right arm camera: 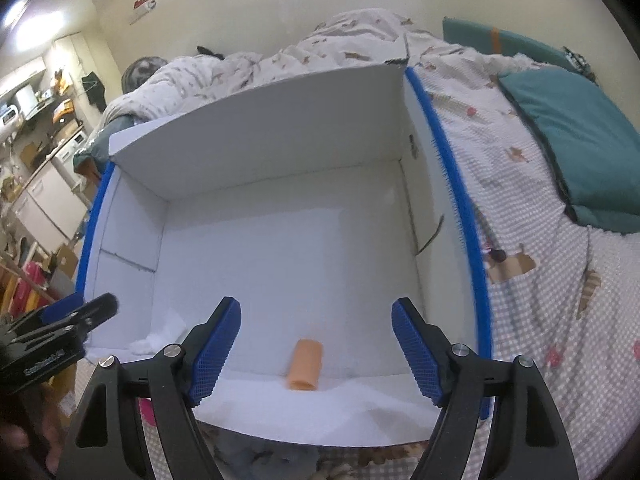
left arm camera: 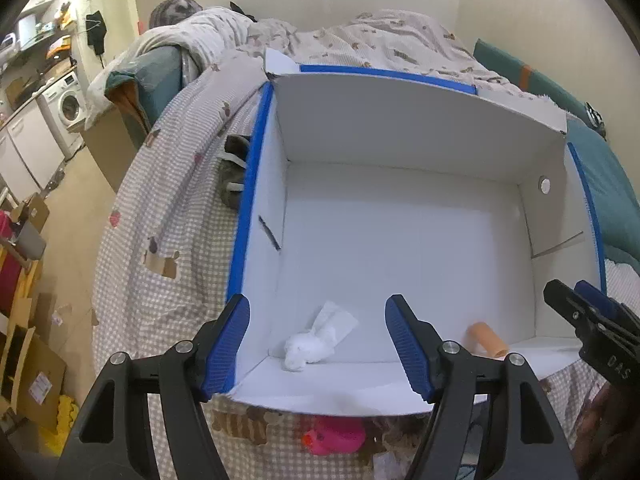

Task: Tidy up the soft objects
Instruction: 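Open both tools to drop the sock and tube into the box, then move both tools back toward the remaining soft items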

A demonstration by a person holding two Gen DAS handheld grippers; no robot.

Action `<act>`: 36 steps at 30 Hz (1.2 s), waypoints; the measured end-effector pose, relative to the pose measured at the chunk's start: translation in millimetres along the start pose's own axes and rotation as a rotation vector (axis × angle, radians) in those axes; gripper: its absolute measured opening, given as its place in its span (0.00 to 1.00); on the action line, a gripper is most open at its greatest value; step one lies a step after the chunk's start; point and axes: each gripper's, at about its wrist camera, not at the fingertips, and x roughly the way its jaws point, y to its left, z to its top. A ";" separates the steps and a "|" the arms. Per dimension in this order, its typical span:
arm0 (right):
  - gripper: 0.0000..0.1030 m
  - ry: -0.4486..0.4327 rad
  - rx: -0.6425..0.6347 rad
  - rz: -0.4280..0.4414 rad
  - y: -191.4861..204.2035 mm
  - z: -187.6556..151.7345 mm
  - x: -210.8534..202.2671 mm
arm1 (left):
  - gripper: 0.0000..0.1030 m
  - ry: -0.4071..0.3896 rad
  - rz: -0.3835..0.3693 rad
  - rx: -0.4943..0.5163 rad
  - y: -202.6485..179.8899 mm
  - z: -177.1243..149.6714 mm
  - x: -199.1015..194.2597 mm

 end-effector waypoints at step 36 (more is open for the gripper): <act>0.80 0.081 0.020 0.097 3.2 -68.3 -59.6 | 0.66 0.100 0.010 -0.150 55.1 -69.2 -46.0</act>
